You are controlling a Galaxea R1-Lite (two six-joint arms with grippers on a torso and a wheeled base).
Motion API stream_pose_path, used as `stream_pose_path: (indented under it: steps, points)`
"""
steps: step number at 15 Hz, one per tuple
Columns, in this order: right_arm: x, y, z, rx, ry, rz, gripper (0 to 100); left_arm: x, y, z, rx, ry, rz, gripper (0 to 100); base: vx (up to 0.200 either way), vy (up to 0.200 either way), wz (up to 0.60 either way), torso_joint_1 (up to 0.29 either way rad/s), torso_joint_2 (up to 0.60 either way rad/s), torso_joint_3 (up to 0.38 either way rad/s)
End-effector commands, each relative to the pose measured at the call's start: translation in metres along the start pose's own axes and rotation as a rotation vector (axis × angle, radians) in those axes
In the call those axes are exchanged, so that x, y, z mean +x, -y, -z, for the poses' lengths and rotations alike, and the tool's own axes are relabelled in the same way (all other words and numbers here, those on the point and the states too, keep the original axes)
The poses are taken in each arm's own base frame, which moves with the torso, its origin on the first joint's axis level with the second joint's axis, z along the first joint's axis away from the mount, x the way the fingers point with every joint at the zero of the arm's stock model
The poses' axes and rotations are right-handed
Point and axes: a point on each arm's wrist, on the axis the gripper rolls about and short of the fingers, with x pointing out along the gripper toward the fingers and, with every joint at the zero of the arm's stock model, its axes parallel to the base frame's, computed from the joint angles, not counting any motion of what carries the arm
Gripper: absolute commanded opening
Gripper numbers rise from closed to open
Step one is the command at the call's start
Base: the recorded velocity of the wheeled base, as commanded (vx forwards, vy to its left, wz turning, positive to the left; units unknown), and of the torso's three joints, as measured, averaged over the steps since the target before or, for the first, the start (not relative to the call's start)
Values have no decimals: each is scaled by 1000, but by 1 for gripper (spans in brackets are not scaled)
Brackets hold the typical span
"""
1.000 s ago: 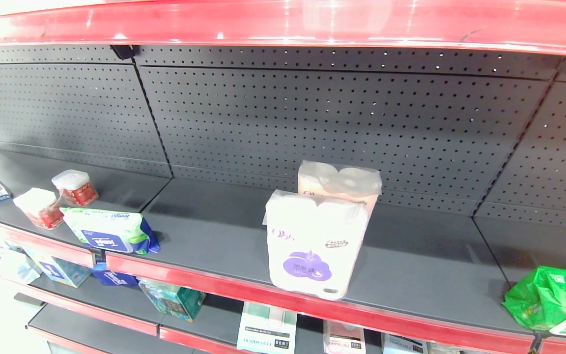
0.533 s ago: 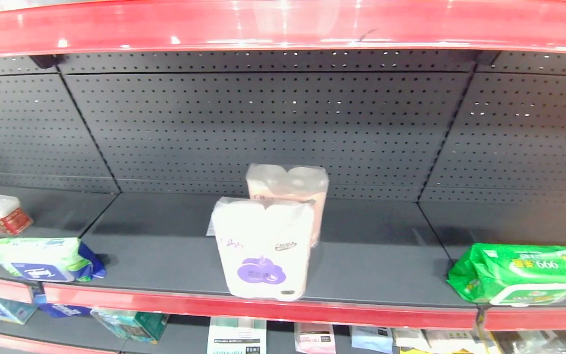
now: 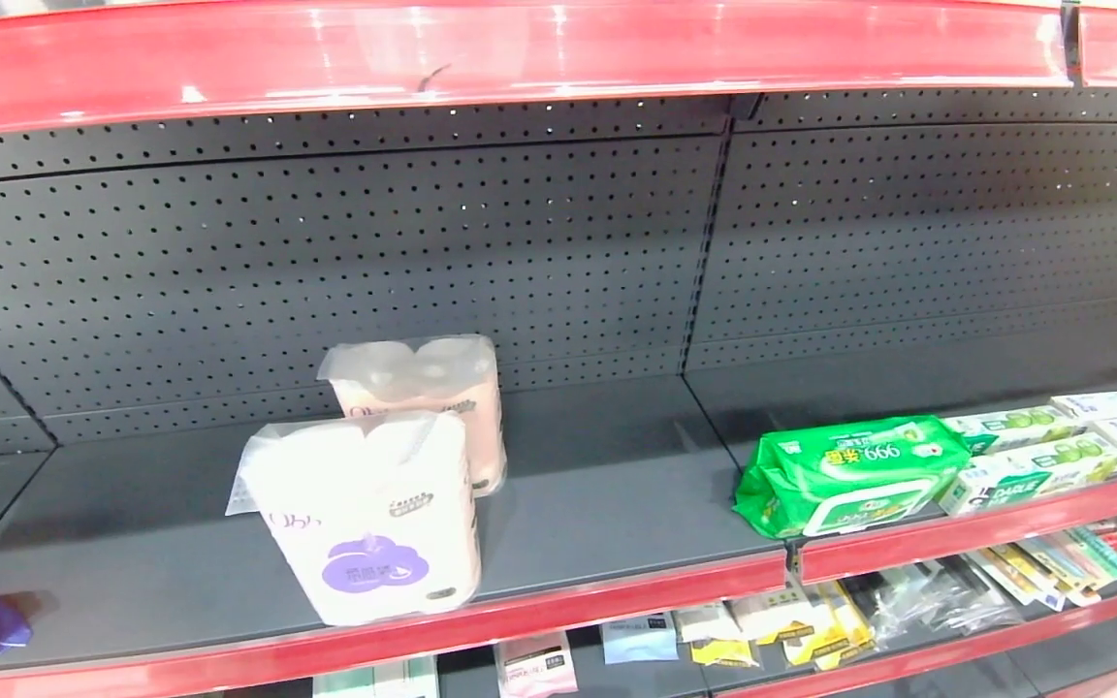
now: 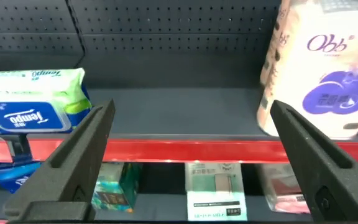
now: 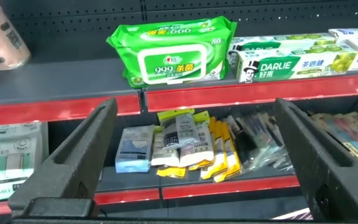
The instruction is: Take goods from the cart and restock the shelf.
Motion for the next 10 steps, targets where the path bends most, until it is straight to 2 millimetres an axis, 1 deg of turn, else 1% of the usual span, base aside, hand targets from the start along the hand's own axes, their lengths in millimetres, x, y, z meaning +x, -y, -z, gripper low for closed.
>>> stream_pose_path:
  steps: [1,2,3,4,5,6,7,8,10]
  points:
    - [0,0,0,0,-1,-1,100,-3,0,-9,4,31,-3,100,0,0,0,0,0,0]
    - [0,0,0,1,-1,-1,100,-11,-2,-58,-50,120,-12,100,0,0,0,0,0,0]
    - [0,0,0,1,-1,-3,100,5,-3,-110,-185,85,-44,100,0,0,0,0,0,0]
    - [0,0,0,1,-1,-3,100,20,-5,-138,-202,61,-93,100,0,0,0,0,0,0]
    - [0,0,0,1,-1,-3,100,41,-7,-145,-186,-14,-188,100,0,0,0,0,0,0]
    - [0,0,0,1,-1,-3,100,59,-9,-140,-159,-108,-262,100,0,0,0,0,0,0]
    - [0,0,0,1,-1,-3,100,82,-11,-130,-144,-233,-310,100,0,0,0,0,0,0]
    - [0,0,0,1,-1,-3,100,101,-12,-120,-132,-336,-314,100,0,0,0,0,0,0]
    - [0,0,0,1,-1,-3,100,129,-13,-103,-124,-501,-289,100,0,0,0,0,0,0]
